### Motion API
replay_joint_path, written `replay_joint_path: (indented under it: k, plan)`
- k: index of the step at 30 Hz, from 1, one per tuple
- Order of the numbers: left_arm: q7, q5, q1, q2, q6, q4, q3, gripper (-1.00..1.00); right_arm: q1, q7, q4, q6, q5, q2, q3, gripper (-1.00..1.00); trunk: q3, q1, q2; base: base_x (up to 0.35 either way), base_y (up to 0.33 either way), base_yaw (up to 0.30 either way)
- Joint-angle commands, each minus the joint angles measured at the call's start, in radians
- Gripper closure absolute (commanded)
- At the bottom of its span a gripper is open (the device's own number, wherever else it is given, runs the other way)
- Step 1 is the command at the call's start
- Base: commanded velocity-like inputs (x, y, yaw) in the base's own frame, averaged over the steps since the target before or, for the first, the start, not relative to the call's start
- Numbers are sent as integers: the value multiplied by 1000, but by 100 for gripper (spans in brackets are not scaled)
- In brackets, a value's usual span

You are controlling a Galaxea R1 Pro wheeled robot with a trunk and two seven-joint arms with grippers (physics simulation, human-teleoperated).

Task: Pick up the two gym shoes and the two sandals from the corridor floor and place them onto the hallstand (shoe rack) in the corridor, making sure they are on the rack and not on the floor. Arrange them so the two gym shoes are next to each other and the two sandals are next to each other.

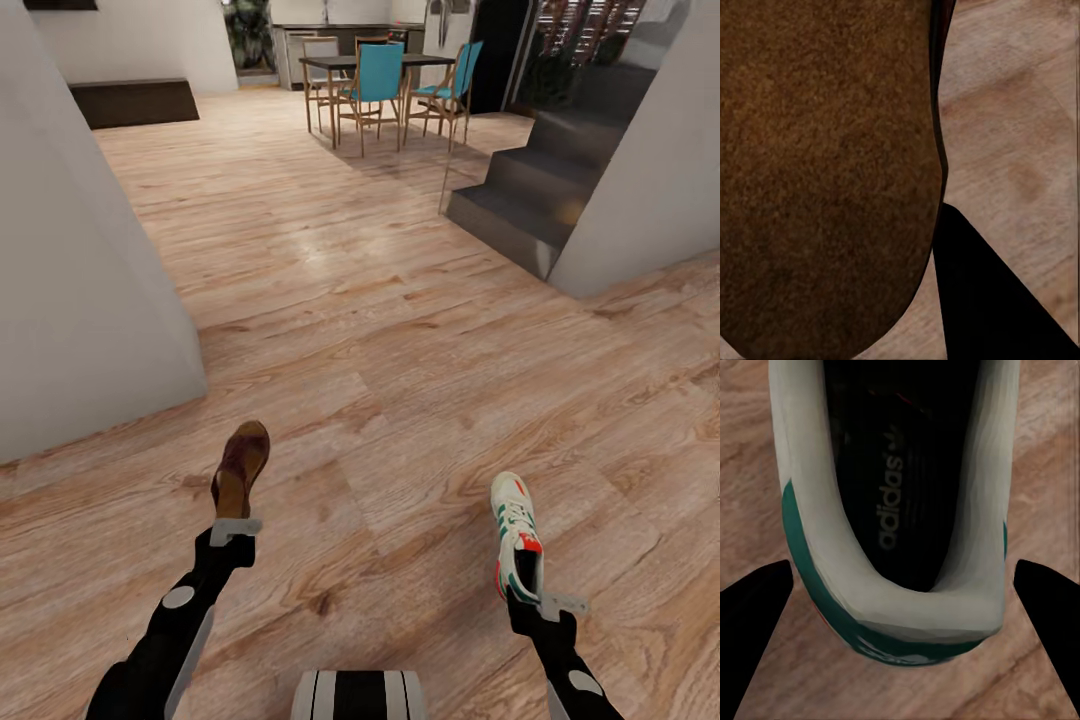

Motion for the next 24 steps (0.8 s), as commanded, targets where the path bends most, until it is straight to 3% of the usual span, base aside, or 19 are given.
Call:
replay_joint_path:
  k: [1,8,12,14,20,23,24]
  plan:
    - [-3,-7,15,1,-13,0,1,100,-1,10,1,-4,3,-1,-9,100,5,-1,0,0,0,-106]
    - [-2,-6,79,5,-47,12,4,100,1,9,-1,-6,4,-6,-9,100,42,-4,2,0,0,-108]
    - [0,-4,117,7,-80,45,19,100,5,9,-11,-8,4,-42,-9,100,64,-6,3,0,0,-109]
    - [-2,-2,128,7,-136,87,37,100,17,9,-13,-8,1,-65,-10,100,74,-6,3,0,0,-109]
    - [-6,2,138,6,-304,215,55,100,73,5,-14,-23,-2,-79,-12,100,107,-9,4,0,0,-109]
    - [-5,4,153,6,-352,246,57,100,105,6,-12,-69,-2,-79,-13,100,123,-10,5,0,0,-106]
    - [-6,9,182,3,-373,248,61,100,132,6,-9,-123,-2,-76,-12,100,128,-11,5,0,0,-104]
